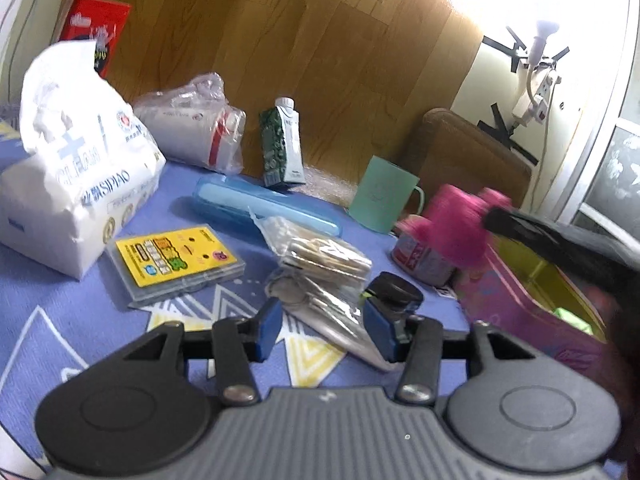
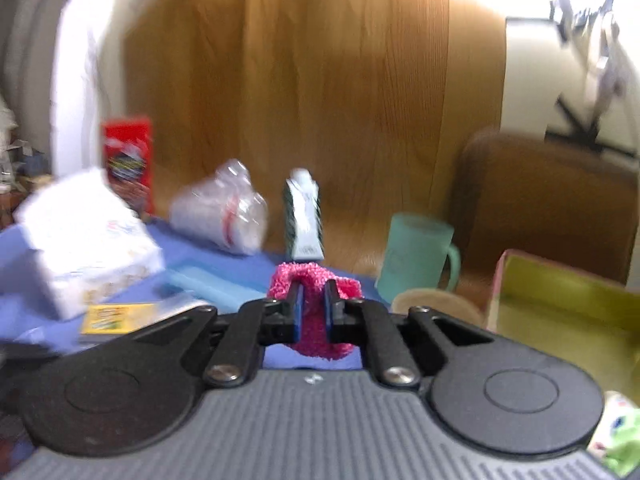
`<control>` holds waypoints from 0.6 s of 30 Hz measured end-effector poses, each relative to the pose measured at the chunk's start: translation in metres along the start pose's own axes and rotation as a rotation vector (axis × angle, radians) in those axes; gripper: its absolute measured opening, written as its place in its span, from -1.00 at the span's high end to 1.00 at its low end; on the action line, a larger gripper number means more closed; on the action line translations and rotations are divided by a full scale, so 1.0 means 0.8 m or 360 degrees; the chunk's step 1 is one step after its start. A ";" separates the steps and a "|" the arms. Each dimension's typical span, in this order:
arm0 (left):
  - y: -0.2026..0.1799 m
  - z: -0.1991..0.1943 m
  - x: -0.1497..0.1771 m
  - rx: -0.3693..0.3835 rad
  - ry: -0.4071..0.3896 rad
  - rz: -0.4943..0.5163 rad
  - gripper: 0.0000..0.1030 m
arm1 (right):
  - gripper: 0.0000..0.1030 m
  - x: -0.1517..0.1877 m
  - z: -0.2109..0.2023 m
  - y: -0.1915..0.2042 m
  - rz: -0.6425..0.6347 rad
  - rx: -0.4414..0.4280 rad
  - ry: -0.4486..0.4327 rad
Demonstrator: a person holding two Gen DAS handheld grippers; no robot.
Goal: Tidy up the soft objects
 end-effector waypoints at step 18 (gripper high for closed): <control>-0.107 -0.019 0.019 0.0429 0.0233 0.0065 -0.56 | -0.64 0.104 -0.121 -0.010 -0.0036 -0.0152 0.0234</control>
Point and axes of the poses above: each gripper's, at about its wrist camera, not at the fingertips, and z roughly the way its jaws point, y to its left, x to its underside, the point moved 4 cm from there along z, roughly the way its jaws point, and after that the axes turned 10 degrees about z, right-handed, at the moved point
